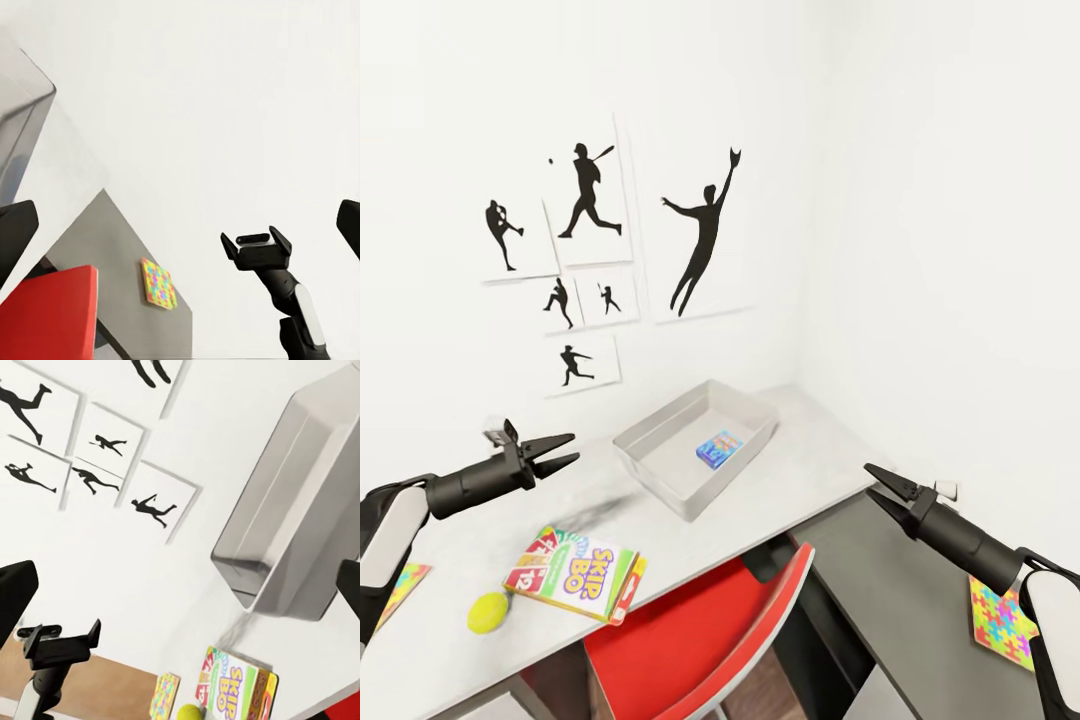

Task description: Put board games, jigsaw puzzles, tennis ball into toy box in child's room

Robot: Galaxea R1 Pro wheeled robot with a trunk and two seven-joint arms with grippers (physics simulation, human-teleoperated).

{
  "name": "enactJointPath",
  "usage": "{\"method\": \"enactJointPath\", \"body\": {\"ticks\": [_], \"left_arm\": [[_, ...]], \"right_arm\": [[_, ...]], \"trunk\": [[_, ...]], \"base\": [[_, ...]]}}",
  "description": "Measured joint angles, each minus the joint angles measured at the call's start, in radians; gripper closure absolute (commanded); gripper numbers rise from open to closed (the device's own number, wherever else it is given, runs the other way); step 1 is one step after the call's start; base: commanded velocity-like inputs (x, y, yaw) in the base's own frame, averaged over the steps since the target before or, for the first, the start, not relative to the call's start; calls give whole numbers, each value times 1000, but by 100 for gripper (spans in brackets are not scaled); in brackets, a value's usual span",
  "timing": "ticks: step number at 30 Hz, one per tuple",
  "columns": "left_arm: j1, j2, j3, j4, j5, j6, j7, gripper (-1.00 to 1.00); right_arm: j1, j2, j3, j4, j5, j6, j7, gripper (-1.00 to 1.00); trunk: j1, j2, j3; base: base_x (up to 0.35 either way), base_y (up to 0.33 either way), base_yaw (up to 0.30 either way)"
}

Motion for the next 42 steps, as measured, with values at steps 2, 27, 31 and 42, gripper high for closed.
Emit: {"method": "enactJointPath", "body": {"ticks": [2, 27, 31, 42], "left_arm": [[4, 0, 3, -9, -1, 0, -1, -100], [26, 1, 27, -34, -1, 2, -1, -100], [27, 1, 28, -34, -1, 2, -1, -100], [28, 7, 33, -34, -1, 2, -2, -100]], "right_arm": [[0, 0, -1, 0, 0, 0, 1, -100], [0, 12, -6, 1, 3, -11, -3, -100], [0, 12, -7, 1, 3, -12, -4, -100], [0, 12, -2, 1, 4, -32, -6, -100]], "trunk": [[0, 0, 3], [1, 0, 10], [1, 0, 10], [0, 0, 10]], "base": [[0, 0, 0], [-50, 6, 0], [-214, 53, 0], [-37, 9, 0]]}}
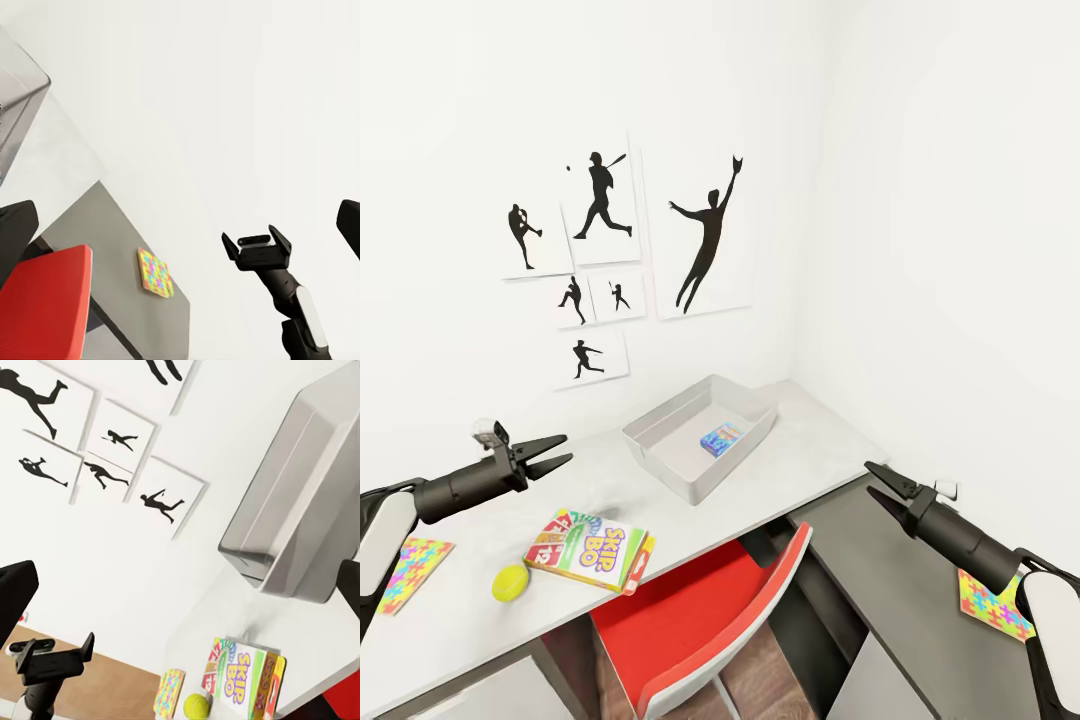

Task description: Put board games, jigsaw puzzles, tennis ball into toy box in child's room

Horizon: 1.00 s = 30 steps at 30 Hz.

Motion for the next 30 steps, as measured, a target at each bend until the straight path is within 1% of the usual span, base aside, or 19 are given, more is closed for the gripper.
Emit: {"method": "enactJointPath", "body": {"ticks": [6, 10, 14, 22, 30], "left_arm": [[0, 1, 2, 0, 0, 0, 0, -100], [0, 2, 2, 0, 0, 0, 1, -100], [0, 3, 2, 0, 0, 0, 0, -100], [1, 3, 2, 0, 0, 0, 0, -100], [1, 3, 2, 0, 0, 0, -1, -100]], "right_arm": [[0, 0, 0, 0, 0, -4, 0, -100], [0, 0, 0, 0, 0, -4, 0, -100], [0, 0, 2, 0, 0, -4, -1, -100], [0, 0, 3, 1, 1, -6, -2, -100], [0, 0, 2, 0, 2, -10, -1, -100]], "trunk": [[0, 0, 0], [0, 0, 1], [0, 0, 2], [0, 0, 2], [0, 0, 4]], "base": [[-2, 0, 4], [-42, 0, 119], [-143, 1, 230], [-230, 37, 275], [-46, 7, 278]]}}
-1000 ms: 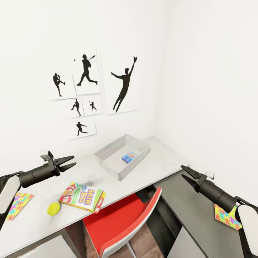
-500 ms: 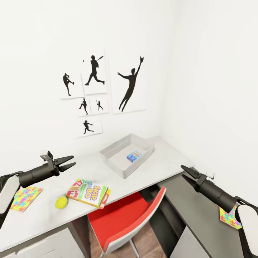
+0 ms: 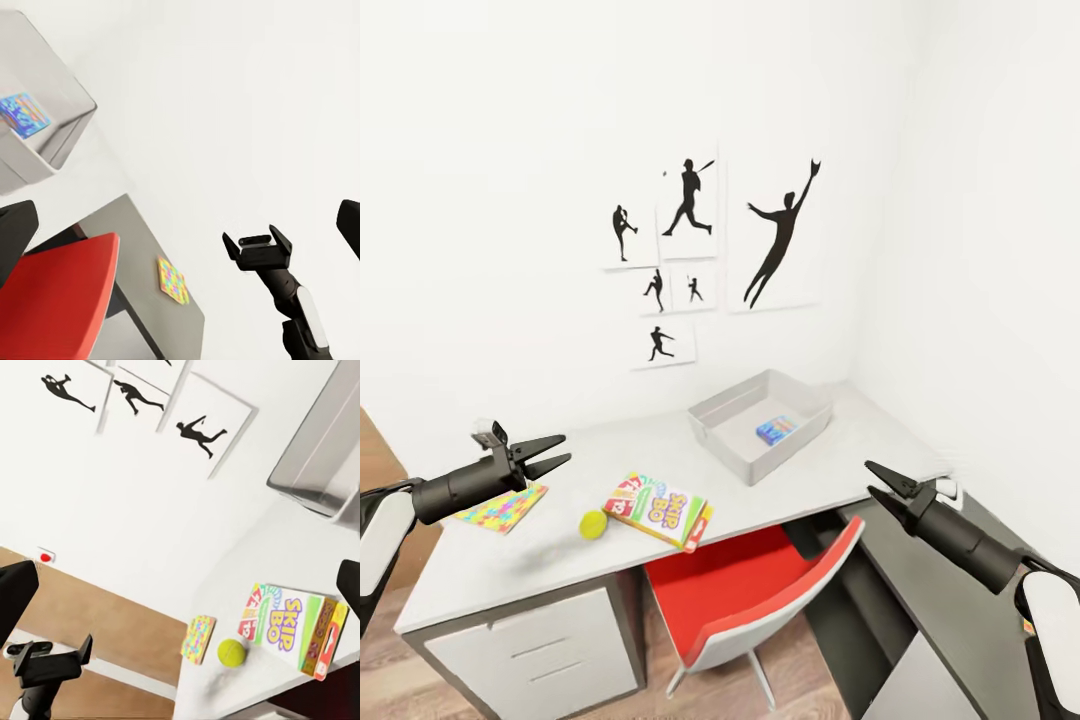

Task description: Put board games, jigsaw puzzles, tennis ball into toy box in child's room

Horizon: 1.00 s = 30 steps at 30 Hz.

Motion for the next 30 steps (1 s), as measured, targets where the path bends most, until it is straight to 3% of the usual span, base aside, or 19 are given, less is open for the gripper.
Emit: {"method": "enactJointPath", "body": {"ticks": [15, 30], "left_arm": [[0, 0, 0, 0, 0, 0, 0, -100], [1, 1, 0, 0, 0, 0, 1, -100]], "right_arm": [[0, 0, 1, 0, -1, 0, 2, -100], [0, 0, 1, 0, -1, -1, 3, -100]], "trunk": [[0, 0, 17], [0, 0, 33]], "base": [[-23, 11, 225], [-62, 162, 222]]}}
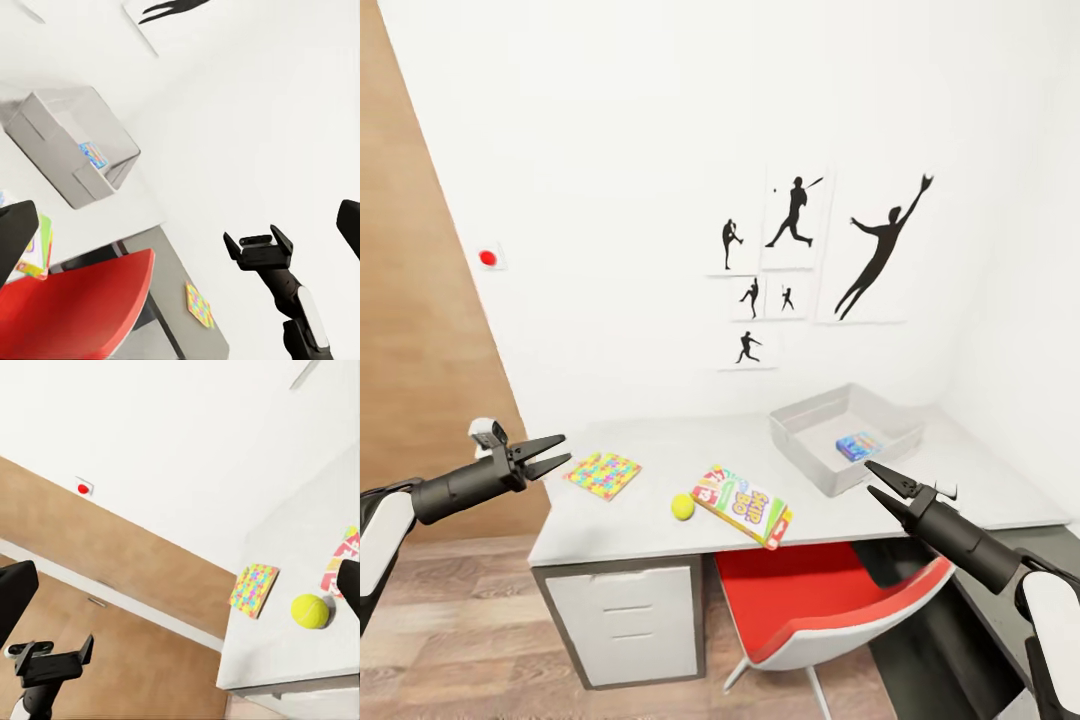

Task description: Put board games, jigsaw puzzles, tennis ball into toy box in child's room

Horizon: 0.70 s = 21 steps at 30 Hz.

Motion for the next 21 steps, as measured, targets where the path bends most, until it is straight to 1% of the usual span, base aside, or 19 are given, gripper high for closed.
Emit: {"method": "enactJointPath", "body": {"ticks": [2, 6, 15, 21], "left_arm": [[0, 0, 0, 0, 0, 0, 0, -100], [0, 0, 0, 0, 0, 0, 1, -100], [0, 1, 0, 0, -2, 0, 0, -100], [0, 1, 1, 0, -2, 0, 1, -100]], "right_arm": [[0, 0, 0, 0, 0, 0, 0, -100], [0, 0, 0, 0, 0, 0, 1, -100], [0, 1, 0, 0, 0, 0, -1, -100], [0, 1, 1, 0, 0, 0, -2, -100]], "trunk": [[0, 0, 1], [0, 0, 2], [0, 0, 2], [0, 0, 2]], "base": [[-7, 259, 193], [-3, 262, 81], [0, 214, 13], [0, 143, 1]]}}
